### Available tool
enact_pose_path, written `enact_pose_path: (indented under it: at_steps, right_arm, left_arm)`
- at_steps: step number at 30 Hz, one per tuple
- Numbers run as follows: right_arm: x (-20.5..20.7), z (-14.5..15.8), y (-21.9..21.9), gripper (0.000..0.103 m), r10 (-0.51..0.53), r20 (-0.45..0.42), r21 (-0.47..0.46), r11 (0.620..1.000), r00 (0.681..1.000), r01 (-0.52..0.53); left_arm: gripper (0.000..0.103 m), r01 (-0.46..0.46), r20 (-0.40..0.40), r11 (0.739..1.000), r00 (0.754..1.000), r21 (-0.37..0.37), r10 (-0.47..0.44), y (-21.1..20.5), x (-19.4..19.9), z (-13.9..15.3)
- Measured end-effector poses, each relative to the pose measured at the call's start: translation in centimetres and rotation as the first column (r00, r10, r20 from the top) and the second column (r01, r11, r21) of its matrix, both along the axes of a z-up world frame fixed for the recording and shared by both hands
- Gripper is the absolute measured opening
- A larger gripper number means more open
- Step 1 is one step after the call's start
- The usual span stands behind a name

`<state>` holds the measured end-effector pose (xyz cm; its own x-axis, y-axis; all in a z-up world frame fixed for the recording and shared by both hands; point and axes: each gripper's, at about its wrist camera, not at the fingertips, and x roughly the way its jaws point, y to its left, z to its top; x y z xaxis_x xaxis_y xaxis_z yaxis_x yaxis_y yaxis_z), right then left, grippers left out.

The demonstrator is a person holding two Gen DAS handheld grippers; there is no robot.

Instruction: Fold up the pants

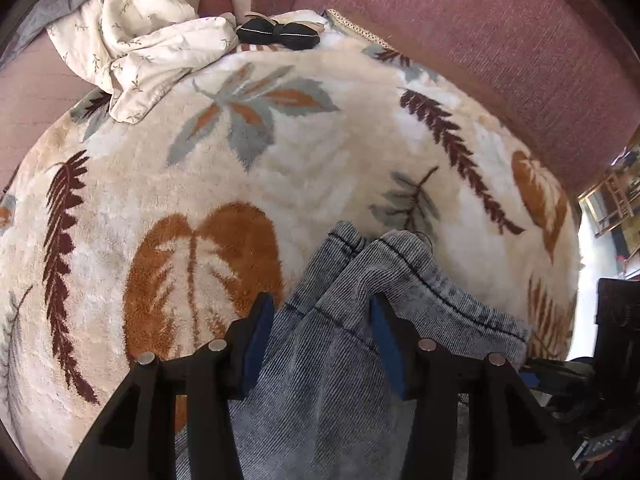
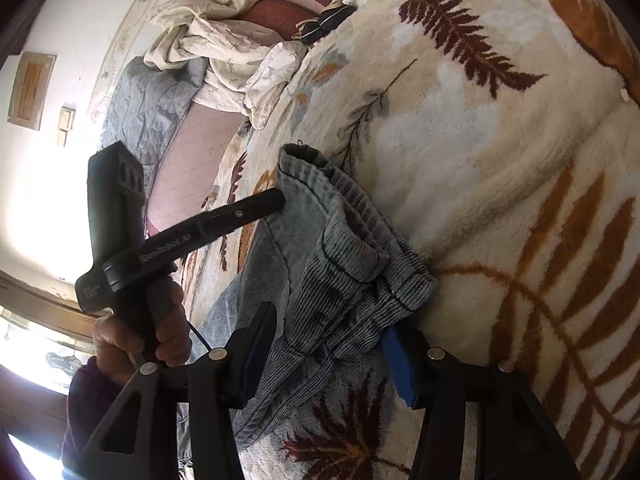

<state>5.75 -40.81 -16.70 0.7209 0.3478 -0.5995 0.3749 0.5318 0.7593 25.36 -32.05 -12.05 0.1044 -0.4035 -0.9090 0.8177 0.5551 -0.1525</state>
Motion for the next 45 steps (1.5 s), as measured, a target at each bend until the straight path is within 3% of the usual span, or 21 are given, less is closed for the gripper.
enact_pose_path:
  at_steps: [2,4,8,12,17,18,19,20,25,28,31,35,40,45]
  right_arm:
    - [0.0,-0.1,0.0,0.056,0.000,0.000,0.005,1.000,1.000,0.000]
    - [0.0,-0.1,0.0,0.056,0.004,0.003,0.005,1.000,1.000,-0.004]
    - [0.0,-0.2,-0.3,0.054,0.008,0.003,0.013,1.000,1.000,-0.008]
    - [0.1,-0.1,-0.2,0.054,0.008,0.000,0.009,1.000,1.000,-0.008]
    - [0.2,-0.2,-0.4,0.054,0.015,0.004,0.008,1.000,1.000,-0.015]
    - [0.3,-0.2,-0.4,0.054,0.015,0.004,0.007,1.000,1.000,-0.015]
    - [0.3,-0.2,-0.4,0.054,0.014,0.003,0.006,1.000,1.000,-0.014]
    - [0.3,-0.2,-0.4,0.054,0.013,0.004,0.008,1.000,1.000,-0.013]
    - [0.6,-0.2,-0.2,0.054,0.007,0.009,-0.021,1.000,1.000,-0.007]
    - [0.6,-0.3,-0.2,0.033,-0.003,-0.008,-0.056,0.998,1.000,0.003]
    - [0.5,-0.3,-0.3,0.026,-0.007,-0.002,-0.051,0.999,1.000,0.007]
    - [0.6,0.8,0.5,0.022,0.008,0.012,-0.123,0.992,1.000,-0.006]
    - [0.4,3.4,2.5,0.021,0.052,0.073,-0.268,0.963,0.996,-0.031]
    - [0.3,6.0,5.4,0.020,0.118,0.132,-0.404,0.913,0.984,-0.055]
  left_arm:
    - [0.057,-0.007,0.023,1.000,1.000,0.004,0.006,-0.3,-0.2,0.0]
    - [0.075,-0.026,0.086,0.999,0.996,0.029,0.023,-0.5,-0.4,0.2]
    - [0.079,-0.005,0.188,0.998,0.982,0.058,-0.005,-0.6,-1.0,1.0]
    - [0.080,0.044,0.153,0.993,0.986,0.106,-0.060,-1.3,-1.5,0.0]
    - [0.080,-0.011,0.030,0.999,1.000,0.042,0.010,-0.6,-0.1,-1.2]
    - [0.076,-0.015,0.014,0.999,1.000,0.032,0.015,-0.4,0.0,-1.4]
    - [0.063,-0.008,0.003,1.000,1.000,0.028,0.008,-0.4,0.0,-1.6]
    - [0.058,0.009,-0.016,1.000,1.000,0.021,-0.008,-0.5,-0.1,-1.7]
    - [0.040,0.038,-0.009,0.999,0.999,0.013,-0.038,-0.8,-1.0,-1.0]
    - [0.030,0.030,-0.019,0.999,0.999,-0.019,-0.031,-0.4,-0.8,-0.8]
    - [0.025,0.020,-0.024,0.998,0.999,-0.052,-0.021,0.4,-0.7,-0.5]
    - [0.018,0.000,-0.027,0.996,1.000,-0.088,-0.003,1.2,-0.5,0.2]
    - [0.015,-0.031,-0.036,0.987,0.999,-0.159,0.025,2.4,-0.5,1.3]
    - [0.014,-0.090,-0.039,0.959,0.996,-0.267,0.082,5.4,-0.6,3.3]
